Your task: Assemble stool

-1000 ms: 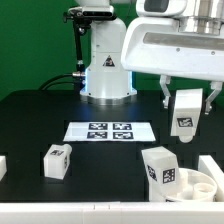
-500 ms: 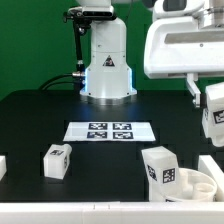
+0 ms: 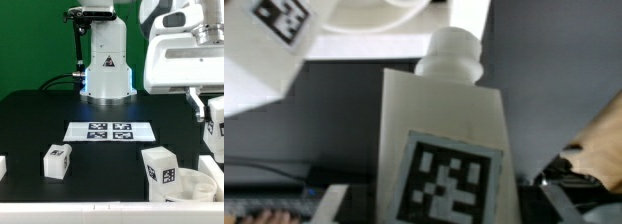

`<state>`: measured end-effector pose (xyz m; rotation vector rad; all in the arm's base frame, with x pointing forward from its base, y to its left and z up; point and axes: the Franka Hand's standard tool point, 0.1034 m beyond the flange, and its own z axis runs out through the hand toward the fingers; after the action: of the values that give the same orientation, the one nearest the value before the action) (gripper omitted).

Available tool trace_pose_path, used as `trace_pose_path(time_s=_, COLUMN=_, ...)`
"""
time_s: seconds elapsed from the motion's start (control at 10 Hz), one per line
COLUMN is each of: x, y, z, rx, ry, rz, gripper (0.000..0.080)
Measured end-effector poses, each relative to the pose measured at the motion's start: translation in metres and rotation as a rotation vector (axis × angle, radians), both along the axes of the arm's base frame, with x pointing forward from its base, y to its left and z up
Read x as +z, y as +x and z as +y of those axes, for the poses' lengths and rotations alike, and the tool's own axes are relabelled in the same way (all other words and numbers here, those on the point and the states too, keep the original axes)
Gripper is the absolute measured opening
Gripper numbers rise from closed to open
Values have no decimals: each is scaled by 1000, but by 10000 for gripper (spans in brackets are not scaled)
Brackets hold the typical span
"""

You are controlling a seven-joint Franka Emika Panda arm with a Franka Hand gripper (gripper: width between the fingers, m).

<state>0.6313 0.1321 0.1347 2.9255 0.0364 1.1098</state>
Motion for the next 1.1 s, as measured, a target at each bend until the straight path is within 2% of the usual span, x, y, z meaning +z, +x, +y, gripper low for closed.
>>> trace_pose_path(time_s=0.1, x=-4, y=-2, z=-3, rx=-5, ry=-26, rz=24, gripper=326)
trace_pose_path(time_s=0.3, x=-3, y=-1, z=-6, rx=-4, ry=-36, rz=20, gripper=326)
trace_pose_path(time_s=0.4, x=-5, y=-1, z=-9, rx=29, ry=-75, rz=20, gripper=326)
trace_pose_path(time_s=0.5, x=-13, y=-1, z=-19, rx=62, ry=-132, rz=17, gripper=326)
trace_pose_path(time_s=0.6, x=-24, y=-3, z=-29, rx=86, ry=-189, rz=18, gripper=326)
trace_pose_path(time_s=0.7, x=-36, y=-7, z=-35, rx=93, ry=-222, rz=35, gripper=326)
trace_pose_path(time_s=0.8, x=-40, y=-9, z=-35, rx=93, ry=-226, rz=61, gripper=326)
trace_pose_path(time_s=1.1, x=-41, y=-9, z=-35, rx=91, ry=-226, rz=62, gripper=326)
